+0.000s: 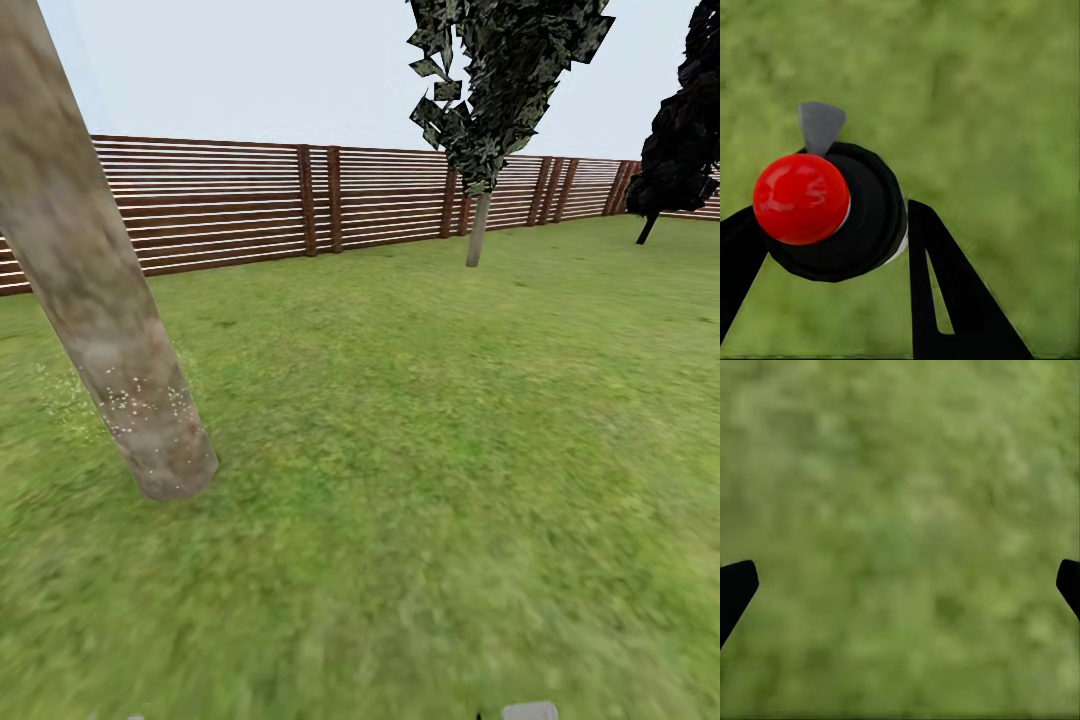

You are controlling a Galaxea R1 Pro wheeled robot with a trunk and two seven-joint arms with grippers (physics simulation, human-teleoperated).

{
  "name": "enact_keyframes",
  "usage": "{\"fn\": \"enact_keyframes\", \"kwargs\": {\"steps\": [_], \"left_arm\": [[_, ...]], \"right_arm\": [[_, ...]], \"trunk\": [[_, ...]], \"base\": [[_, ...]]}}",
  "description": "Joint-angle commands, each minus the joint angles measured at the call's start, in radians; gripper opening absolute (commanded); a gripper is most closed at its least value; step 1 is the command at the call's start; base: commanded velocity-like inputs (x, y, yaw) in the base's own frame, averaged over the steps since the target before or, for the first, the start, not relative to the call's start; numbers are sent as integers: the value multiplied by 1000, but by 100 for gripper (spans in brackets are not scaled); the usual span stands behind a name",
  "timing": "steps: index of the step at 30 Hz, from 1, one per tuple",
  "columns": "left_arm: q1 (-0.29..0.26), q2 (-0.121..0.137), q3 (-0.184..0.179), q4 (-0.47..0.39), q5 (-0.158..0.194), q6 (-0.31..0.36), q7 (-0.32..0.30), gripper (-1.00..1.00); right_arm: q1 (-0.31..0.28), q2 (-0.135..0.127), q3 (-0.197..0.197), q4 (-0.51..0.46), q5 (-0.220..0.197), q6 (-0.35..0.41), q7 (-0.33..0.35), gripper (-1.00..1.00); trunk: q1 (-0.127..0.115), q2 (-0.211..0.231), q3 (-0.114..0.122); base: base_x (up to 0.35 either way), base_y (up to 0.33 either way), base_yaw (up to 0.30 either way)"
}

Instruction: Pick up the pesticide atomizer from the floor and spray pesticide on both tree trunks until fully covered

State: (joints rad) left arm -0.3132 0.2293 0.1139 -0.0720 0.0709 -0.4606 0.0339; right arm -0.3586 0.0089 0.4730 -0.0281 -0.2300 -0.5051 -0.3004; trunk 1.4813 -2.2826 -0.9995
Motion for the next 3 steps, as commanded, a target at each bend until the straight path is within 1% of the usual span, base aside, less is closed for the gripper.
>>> {"fn": "enact_keyframes", "kwargs": {"steps": [1, 3], "left_arm": [[3, -1, -2, 0, 6, -4, -2, -100], [6, -7, -5, 1, 5, -3, -3, -100]], "right_arm": [[0, 0, 9, 1, -8, -3, -3, 100], [0, 1, 9, 1, -9, -3, -3, 100]], "trunk": [[0, 0, -1], [0, 0, -1]], "base": [[0, 0, 0], [0, 0, 0]]}}
